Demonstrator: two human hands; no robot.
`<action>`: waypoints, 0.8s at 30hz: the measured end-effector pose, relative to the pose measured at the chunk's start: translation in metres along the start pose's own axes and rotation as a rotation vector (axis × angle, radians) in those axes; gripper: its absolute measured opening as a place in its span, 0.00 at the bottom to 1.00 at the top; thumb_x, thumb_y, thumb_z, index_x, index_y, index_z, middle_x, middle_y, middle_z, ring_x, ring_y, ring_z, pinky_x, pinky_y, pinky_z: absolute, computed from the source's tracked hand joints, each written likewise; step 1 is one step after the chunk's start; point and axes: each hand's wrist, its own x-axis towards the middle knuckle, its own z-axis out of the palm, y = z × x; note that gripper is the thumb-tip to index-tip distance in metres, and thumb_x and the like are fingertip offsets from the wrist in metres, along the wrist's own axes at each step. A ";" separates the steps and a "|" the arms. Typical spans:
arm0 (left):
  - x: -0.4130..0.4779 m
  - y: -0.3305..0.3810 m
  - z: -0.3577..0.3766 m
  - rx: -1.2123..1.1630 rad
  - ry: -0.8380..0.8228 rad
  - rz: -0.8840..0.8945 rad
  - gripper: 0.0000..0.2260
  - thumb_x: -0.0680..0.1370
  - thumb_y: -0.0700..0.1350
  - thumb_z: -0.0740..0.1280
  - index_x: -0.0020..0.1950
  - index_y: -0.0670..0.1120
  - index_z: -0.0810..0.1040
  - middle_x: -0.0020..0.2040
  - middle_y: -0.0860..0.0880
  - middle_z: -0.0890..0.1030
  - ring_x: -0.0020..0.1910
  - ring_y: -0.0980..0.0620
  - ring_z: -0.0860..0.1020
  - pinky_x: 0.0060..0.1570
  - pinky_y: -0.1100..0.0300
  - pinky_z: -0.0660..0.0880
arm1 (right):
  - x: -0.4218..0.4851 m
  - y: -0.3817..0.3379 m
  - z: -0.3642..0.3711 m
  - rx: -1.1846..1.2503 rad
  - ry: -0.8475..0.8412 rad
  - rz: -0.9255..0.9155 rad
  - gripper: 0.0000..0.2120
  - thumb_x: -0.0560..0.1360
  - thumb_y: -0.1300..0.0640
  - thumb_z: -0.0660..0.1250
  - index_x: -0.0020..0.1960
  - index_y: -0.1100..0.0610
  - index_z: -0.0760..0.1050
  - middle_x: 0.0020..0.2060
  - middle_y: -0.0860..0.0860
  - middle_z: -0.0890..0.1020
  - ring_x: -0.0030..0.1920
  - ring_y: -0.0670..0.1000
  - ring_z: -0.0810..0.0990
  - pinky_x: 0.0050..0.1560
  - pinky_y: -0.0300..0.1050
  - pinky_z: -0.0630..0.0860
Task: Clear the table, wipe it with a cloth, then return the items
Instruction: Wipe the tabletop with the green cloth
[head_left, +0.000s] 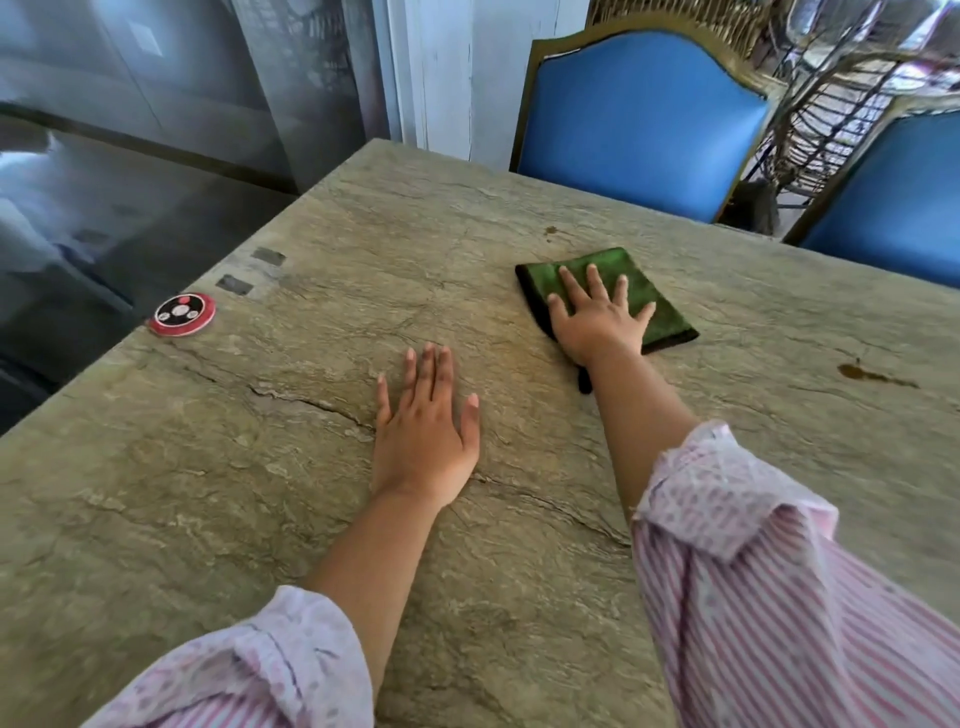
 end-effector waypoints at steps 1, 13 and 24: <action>0.000 0.000 0.000 -0.004 0.001 0.001 0.31 0.76 0.57 0.35 0.77 0.47 0.39 0.78 0.50 0.41 0.77 0.52 0.37 0.72 0.52 0.31 | -0.004 -0.005 0.002 0.002 0.000 -0.014 0.26 0.79 0.38 0.43 0.76 0.38 0.45 0.78 0.45 0.45 0.77 0.56 0.40 0.72 0.68 0.39; -0.004 0.001 -0.005 -0.121 0.058 0.031 0.27 0.81 0.56 0.43 0.78 0.48 0.42 0.79 0.49 0.43 0.78 0.51 0.41 0.75 0.49 0.38 | -0.129 0.042 0.000 0.624 0.340 -0.147 0.14 0.78 0.59 0.59 0.62 0.57 0.76 0.66 0.54 0.72 0.67 0.53 0.67 0.66 0.45 0.66; -0.009 0.064 -0.001 0.103 -0.181 0.305 0.24 0.79 0.62 0.42 0.75 0.63 0.42 0.79 0.51 0.44 0.77 0.42 0.42 0.74 0.44 0.41 | -0.123 0.099 0.005 0.306 0.270 -0.003 0.24 0.80 0.43 0.48 0.75 0.49 0.58 0.77 0.53 0.55 0.78 0.51 0.41 0.76 0.53 0.39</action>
